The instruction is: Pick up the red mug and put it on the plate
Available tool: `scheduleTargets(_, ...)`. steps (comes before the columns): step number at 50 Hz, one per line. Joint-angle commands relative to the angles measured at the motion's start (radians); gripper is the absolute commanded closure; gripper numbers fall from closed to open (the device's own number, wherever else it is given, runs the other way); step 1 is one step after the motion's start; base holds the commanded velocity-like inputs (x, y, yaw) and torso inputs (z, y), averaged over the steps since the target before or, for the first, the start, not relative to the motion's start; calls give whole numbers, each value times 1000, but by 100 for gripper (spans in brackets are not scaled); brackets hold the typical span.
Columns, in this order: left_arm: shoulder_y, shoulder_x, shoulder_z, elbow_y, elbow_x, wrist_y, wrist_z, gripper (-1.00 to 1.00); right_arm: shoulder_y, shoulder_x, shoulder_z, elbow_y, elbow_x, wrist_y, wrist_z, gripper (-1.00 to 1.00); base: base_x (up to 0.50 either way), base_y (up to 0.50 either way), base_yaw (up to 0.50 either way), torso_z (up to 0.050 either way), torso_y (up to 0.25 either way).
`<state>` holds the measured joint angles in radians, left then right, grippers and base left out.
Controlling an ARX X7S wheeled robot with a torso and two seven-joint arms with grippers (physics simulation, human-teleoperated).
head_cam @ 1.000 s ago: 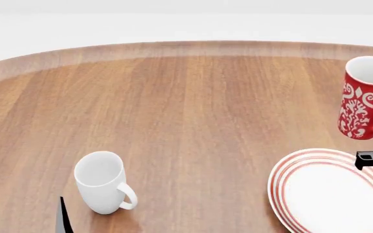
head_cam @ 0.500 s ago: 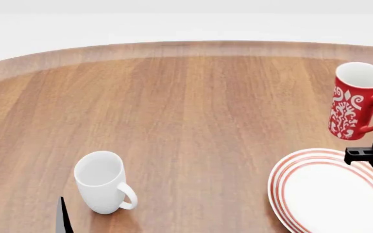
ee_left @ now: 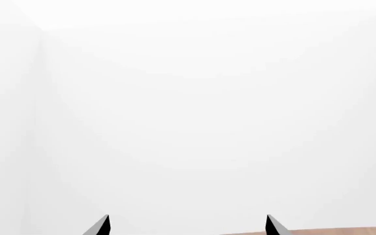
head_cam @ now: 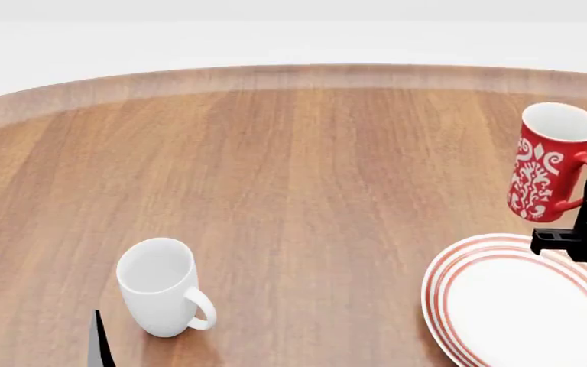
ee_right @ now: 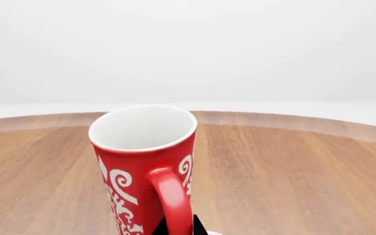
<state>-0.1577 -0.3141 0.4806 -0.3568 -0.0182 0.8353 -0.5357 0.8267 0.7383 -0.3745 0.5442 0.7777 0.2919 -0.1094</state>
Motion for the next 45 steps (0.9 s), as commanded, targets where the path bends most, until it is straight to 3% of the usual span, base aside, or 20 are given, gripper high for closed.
scheduleTargets(1, 0, -1, 2, 1, 0, -1, -2, -100, 25, -1, 0, -14, -8, 24, 10, 100, 0, 0, 0, 0, 0)
scheduleTargets(20, -1, -3, 5, 1, 1, -1, -5, -100, 34, -62, -27, 209, -87, -93, -38, 100, 0, 0, 0, 1, 0)
scheduleTargets(45, -2, -7, 12, 4, -3, -8, -4, -100, -12, -101, 72, 347, 7, -244, -190, 100, 0, 0, 0, 0, 0)
